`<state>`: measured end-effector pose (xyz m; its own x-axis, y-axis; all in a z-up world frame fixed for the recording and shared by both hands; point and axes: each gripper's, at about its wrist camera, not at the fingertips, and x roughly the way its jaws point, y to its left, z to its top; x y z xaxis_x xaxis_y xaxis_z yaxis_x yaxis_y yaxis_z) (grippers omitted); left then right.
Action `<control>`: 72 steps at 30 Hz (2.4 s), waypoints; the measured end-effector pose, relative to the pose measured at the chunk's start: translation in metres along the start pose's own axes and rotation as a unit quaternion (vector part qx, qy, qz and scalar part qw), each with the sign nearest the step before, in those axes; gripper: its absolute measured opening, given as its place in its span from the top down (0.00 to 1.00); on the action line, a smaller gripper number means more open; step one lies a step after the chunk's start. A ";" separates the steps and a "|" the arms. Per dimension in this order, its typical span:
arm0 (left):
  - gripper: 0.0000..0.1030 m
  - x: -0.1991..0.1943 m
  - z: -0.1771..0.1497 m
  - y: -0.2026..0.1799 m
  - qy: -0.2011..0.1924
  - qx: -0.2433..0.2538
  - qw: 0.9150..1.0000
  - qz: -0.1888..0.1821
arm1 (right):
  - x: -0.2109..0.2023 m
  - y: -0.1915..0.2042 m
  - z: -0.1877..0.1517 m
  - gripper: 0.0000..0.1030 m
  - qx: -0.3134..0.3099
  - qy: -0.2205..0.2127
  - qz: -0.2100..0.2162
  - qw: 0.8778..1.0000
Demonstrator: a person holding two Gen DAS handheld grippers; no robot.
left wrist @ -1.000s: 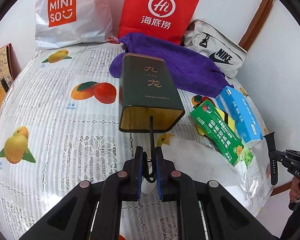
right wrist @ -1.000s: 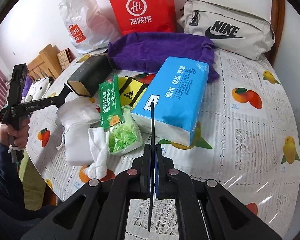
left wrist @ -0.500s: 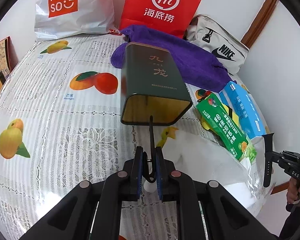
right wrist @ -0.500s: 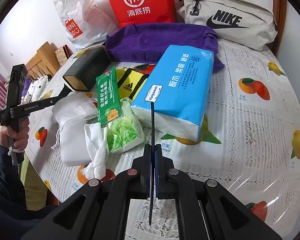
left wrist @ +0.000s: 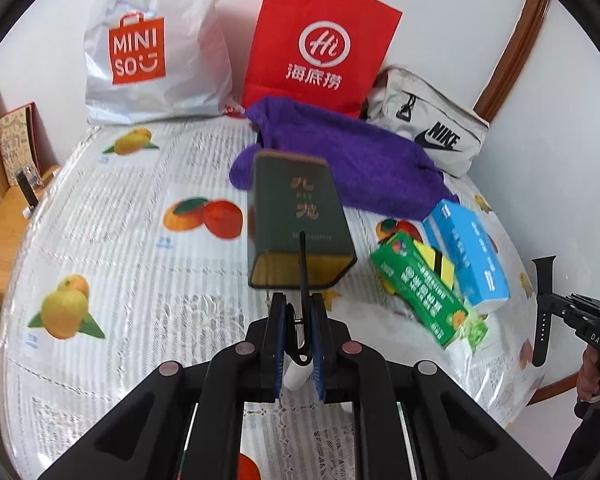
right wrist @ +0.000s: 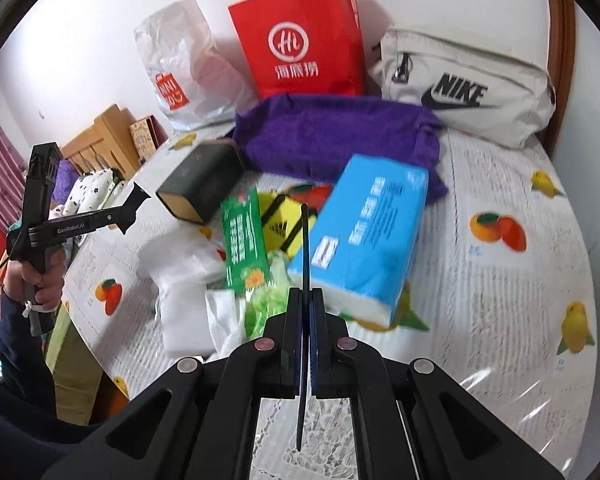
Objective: Organize soft objects
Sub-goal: 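Carry the black watch strap toward the purple towel with both grippers, then lower the strap onto the purple towel and open both grippers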
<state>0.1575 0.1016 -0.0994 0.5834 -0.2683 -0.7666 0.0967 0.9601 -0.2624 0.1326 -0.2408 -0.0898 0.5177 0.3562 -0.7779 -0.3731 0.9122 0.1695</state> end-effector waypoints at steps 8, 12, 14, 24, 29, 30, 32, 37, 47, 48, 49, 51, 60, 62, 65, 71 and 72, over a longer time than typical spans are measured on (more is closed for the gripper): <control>0.89 -0.011 0.032 -0.008 -0.019 0.010 1.000 0.015 | -0.004 -0.007 0.033 0.97 -0.003 -0.024 -0.001 1.000; 0.89 -0.011 0.050 -0.011 -0.028 0.014 0.999 0.015 | 0.003 -0.012 0.050 0.97 -0.005 -0.028 -0.003 1.000; 0.89 -0.007 0.060 -0.011 -0.029 0.015 0.999 0.015 | 0.007 -0.015 0.058 0.97 -0.006 -0.029 -0.002 1.000; 0.89 0.024 0.112 -0.016 -0.033 0.018 0.999 0.016 | 0.041 -0.035 0.106 0.97 0.002 -0.027 -0.017 0.999; 0.89 0.047 0.140 -0.017 -0.027 0.023 0.999 0.016 | 0.064 -0.050 0.134 0.97 0.015 -0.029 -0.022 0.999; 0.89 0.051 0.143 -0.018 -0.026 0.024 0.999 0.016 | 0.068 -0.051 0.139 0.97 0.016 -0.028 -0.025 0.999; 0.89 0.064 0.154 -0.018 -0.022 0.024 0.999 0.014 | 0.077 -0.060 0.149 0.97 0.020 -0.026 -0.027 0.999; 0.89 0.093 0.178 -0.021 -0.008 0.023 1.000 0.003 | 0.102 -0.080 0.173 0.97 0.026 -0.022 -0.029 0.999; 0.89 0.180 0.216 -0.014 0.040 0.027 0.999 0.015 | 0.170 -0.113 0.210 0.97 0.040 0.014 -0.041 0.998; 0.89 0.187 0.218 -0.011 0.045 0.024 0.999 0.017 | 0.178 -0.115 0.211 0.97 0.040 0.020 -0.044 0.998; 0.89 0.192 0.219 -0.009 0.048 0.021 0.998 0.018 | 0.186 -0.117 0.213 0.97 0.042 0.028 -0.045 0.998; 0.89 0.202 0.222 -0.005 0.052 0.017 0.998 0.020 | 0.198 -0.121 0.215 0.97 0.047 0.039 -0.046 0.997; 0.89 0.238 0.229 -0.005 0.084 0.016 0.996 0.037 | 0.230 -0.135 0.218 0.97 0.051 0.075 -0.056 0.994; 0.84 0.244 0.229 -0.006 0.088 0.017 0.995 0.042 | 0.235 -0.137 0.218 0.97 0.053 0.081 -0.059 0.994; 0.81 0.250 0.230 -0.005 0.095 0.012 0.994 0.044 | 0.238 -0.140 0.218 0.96 0.053 0.086 -0.059 0.993; 0.61 0.248 0.233 -0.013 0.087 0.020 0.994 0.056 | 0.240 -0.144 0.219 0.96 0.055 0.085 -0.052 0.994; 0.59 0.248 0.233 -0.013 0.086 0.021 0.994 0.056 | 0.239 -0.144 0.219 0.95 0.055 0.083 -0.051 0.994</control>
<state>0.4889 0.0406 -0.1489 0.4454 -0.1646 -0.8800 0.0737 0.9864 -0.1472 0.4783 -0.2423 -0.1676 0.4116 0.2311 -0.8816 -0.2349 0.9615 0.1424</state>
